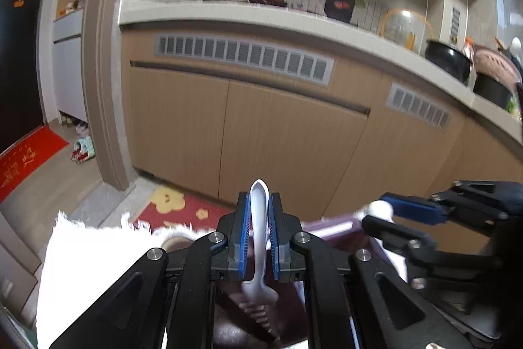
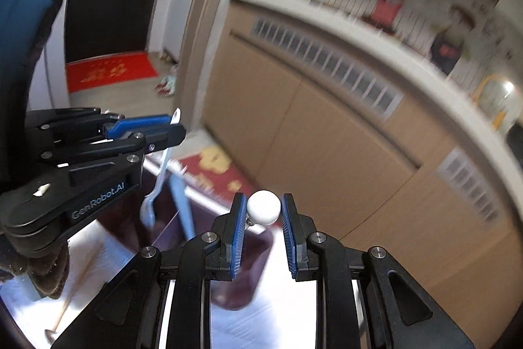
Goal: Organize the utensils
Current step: 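Carry both white spoons into the purple caddy and open both tools, then grasp the triangle-handled metal server with the right tool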
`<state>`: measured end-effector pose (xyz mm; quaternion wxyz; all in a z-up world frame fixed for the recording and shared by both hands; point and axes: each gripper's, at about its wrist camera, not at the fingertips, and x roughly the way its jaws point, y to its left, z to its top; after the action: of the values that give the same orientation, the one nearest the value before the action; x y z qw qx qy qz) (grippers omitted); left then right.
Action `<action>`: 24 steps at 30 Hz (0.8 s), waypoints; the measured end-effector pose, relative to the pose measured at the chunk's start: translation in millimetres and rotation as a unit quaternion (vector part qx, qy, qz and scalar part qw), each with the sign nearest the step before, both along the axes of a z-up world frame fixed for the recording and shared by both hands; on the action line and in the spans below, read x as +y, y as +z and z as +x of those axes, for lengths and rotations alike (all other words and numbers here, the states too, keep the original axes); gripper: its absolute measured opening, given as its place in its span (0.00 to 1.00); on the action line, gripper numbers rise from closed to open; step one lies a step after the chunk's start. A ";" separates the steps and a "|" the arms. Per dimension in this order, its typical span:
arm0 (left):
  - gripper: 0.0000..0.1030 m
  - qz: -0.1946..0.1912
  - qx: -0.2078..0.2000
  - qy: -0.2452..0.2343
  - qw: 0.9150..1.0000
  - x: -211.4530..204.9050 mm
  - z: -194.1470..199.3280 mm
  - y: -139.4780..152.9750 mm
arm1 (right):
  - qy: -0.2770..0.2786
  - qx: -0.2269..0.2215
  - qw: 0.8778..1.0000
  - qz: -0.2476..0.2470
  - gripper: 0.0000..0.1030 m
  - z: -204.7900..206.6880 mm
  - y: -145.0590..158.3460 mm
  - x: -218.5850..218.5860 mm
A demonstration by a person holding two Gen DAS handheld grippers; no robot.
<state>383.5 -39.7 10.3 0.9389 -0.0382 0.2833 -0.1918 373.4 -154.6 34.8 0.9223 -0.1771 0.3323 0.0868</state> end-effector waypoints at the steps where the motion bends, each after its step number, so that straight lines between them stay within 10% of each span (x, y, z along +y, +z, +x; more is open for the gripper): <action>1: 0.10 0.004 0.008 -0.003 1.000 0.3 -0.7 -4.3 | 0.001 0.010 1.000 0.005 0.22 1.9 -7.9 -1.1; 10: 0.50 0.019 0.001 -0.003 1.000 23.2 -33.5 2.5 | -0.024 0.027 0.997 0.069 0.24 -4.2 -23.6 -25.0; 24: 0.53 0.079 0.098 -0.062 0.990 47.2 -159.2 -39.1 | -0.022 0.063 0.991 0.120 0.36 -145.0 -53.8 -32.7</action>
<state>224.3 7.6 -28.8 0.8928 0.0352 0.3904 -0.2220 228.3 -187.3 -19.1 0.9159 -0.0519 0.3807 0.1166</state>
